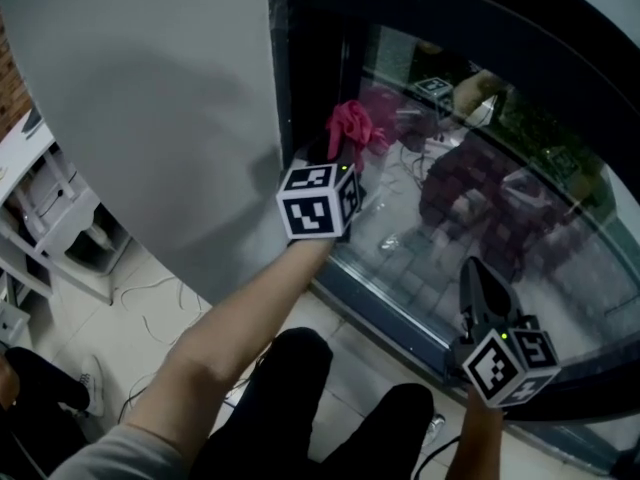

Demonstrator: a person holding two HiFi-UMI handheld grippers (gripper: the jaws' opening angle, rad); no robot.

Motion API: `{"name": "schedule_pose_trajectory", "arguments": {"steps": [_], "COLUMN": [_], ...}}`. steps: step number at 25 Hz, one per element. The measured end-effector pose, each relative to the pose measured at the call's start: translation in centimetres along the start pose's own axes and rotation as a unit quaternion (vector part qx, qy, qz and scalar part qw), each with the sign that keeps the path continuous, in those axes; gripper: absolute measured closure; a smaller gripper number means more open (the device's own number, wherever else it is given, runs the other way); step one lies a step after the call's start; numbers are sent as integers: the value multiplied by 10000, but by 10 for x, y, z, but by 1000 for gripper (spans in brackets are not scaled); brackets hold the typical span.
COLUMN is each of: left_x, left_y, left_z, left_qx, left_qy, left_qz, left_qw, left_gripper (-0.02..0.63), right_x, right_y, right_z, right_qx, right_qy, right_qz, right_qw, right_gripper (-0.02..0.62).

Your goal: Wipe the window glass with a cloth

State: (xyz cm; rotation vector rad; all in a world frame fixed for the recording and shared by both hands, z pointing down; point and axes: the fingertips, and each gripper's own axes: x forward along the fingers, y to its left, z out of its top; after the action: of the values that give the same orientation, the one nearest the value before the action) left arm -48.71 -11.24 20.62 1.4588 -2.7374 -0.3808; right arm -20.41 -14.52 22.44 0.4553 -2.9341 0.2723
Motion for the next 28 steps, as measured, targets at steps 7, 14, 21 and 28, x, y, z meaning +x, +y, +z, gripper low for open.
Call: {"name": "schedule_pose_trajectory", "arguments": {"steps": [7, 14, 21, 28], "left_x": [-6, -11, -22, -32], "left_y": [-19, -47, -85, -135], "left_z": [-6, -14, -25, -34], "left_qx": [-57, -72, -83, -196], "left_qy": [-33, 110, 229, 289], "left_qz": [-338, -763, -1073, -1423], "left_qw": [9994, 9970, 9939, 9892], "left_gripper": [548, 548, 548, 548], "right_x": [-10, -21, -41, -69], "right_y": [-4, -9, -13, -25], "right_z": [0, 0, 10, 17], "right_qx": [-59, -27, -61, -45], "right_qy": [43, 56, -50, -201], "right_qz": [-89, -187, -333, -548], "right_qw": [9999, 9998, 9994, 9983], "right_gripper": [591, 591, 591, 591]}}
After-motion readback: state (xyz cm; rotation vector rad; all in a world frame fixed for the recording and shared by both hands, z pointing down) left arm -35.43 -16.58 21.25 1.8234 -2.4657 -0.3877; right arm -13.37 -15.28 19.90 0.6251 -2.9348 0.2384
